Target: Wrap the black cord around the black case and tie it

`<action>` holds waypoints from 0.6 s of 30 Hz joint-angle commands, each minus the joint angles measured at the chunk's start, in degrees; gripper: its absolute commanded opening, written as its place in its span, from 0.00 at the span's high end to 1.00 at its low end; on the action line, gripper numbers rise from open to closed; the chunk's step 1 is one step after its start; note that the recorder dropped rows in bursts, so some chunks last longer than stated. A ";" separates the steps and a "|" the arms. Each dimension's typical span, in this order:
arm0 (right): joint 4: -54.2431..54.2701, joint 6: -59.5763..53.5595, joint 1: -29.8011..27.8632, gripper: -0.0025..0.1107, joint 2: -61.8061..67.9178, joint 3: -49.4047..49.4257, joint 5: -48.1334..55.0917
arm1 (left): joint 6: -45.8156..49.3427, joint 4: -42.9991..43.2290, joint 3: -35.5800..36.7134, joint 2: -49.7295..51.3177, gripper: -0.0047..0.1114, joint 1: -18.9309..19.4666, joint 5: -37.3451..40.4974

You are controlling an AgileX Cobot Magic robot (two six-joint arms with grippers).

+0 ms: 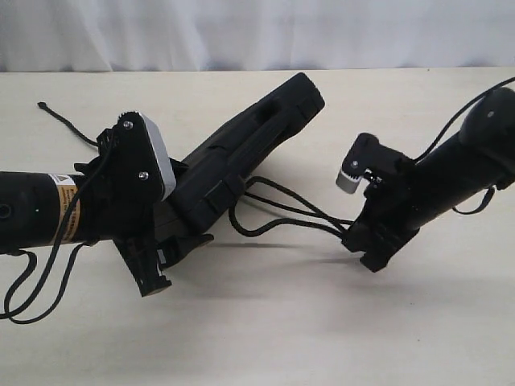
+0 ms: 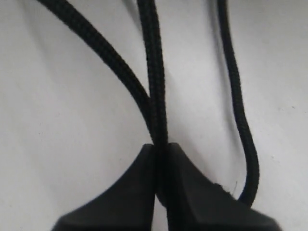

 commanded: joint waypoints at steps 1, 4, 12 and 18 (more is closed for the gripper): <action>2.52 6.71 -1.48 0.94 -1.97 0.24 1.54 | -1.62 -1.50 -0.29 -0.21 0.96 0.13 1.15; 3.09 8.64 -1.37 0.94 -3.01 0.24 2.50 | -1.62 -1.50 -0.29 -0.21 0.96 0.13 1.15; -1.72 18.90 -1.47 0.94 -5.14 0.36 3.08 | -1.62 -4.02 -0.29 -0.21 0.96 0.13 1.35; -6.98 28.74 -1.47 0.94 -6.90 0.36 1.72 | -1.62 -4.02 -0.29 -0.21 0.96 0.13 1.11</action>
